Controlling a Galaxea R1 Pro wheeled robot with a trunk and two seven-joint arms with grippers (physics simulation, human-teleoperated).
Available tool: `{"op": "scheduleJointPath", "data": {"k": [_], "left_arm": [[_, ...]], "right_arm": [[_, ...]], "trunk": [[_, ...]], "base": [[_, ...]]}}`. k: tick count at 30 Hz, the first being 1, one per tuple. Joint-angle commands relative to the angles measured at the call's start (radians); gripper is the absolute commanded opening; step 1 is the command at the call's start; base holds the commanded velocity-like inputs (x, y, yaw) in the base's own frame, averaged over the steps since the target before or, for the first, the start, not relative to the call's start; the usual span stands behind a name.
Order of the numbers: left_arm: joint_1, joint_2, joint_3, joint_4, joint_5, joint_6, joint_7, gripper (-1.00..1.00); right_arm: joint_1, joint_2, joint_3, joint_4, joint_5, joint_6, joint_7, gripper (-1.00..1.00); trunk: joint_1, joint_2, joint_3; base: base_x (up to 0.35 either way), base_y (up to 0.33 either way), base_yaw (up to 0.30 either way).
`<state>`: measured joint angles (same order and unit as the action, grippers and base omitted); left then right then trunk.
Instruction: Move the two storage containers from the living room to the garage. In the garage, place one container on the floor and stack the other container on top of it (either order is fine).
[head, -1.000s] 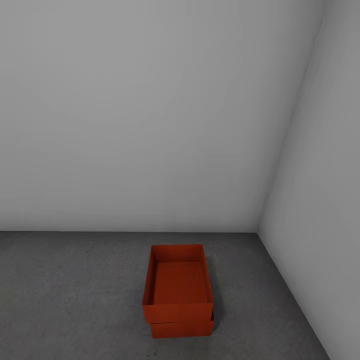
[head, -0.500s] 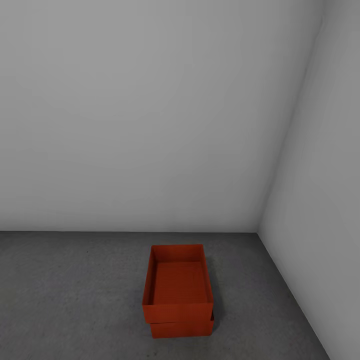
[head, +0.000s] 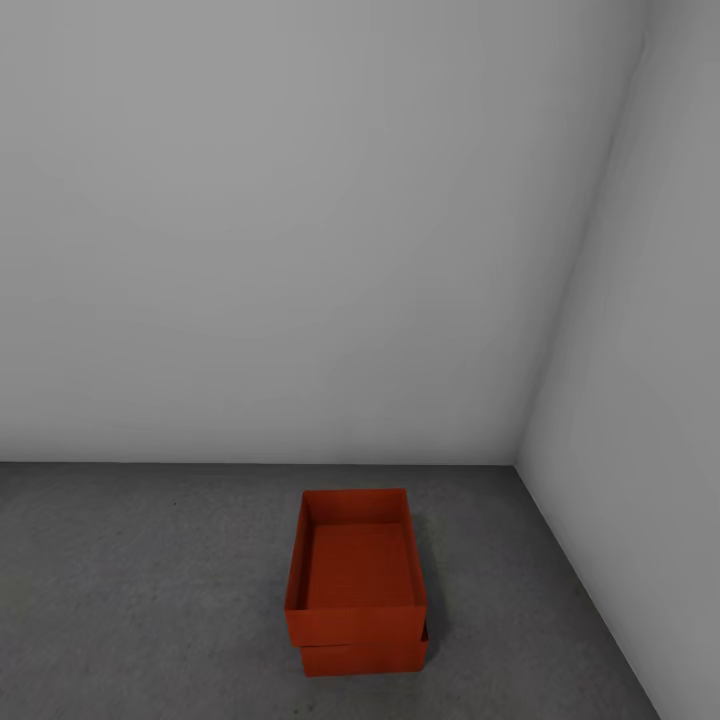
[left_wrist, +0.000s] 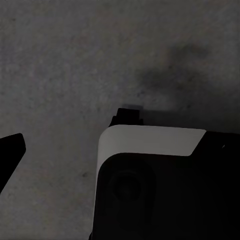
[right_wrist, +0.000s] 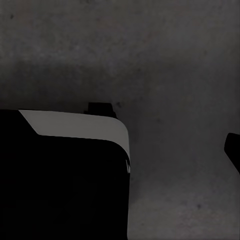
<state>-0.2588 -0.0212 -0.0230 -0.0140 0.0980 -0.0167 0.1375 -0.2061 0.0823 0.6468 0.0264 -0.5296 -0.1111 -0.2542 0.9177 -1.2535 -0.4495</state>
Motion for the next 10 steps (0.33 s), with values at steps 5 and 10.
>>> {"op": "scheduleJointPath", "data": {"k": [5,10], "left_arm": [[0.000,0.000,-0.003,0.000,0.010,-0.002,0.002,1.00],[0.000,0.000,-0.003,0.000,0.010,-0.002,0.002,1.00]], "right_arm": [[-0.001,-0.002,0.009,0.003,-0.010,-0.005,0.000,1.00],[-0.001,0.000,0.010,0.003,-0.009,-0.005,0.000,1.00]], "trunk": [[0.000,-0.001,-0.001],[0.000,-0.001,-0.001]], "base": [[0.000,0.000,0.000],[0.000,0.000,0.000]]}}
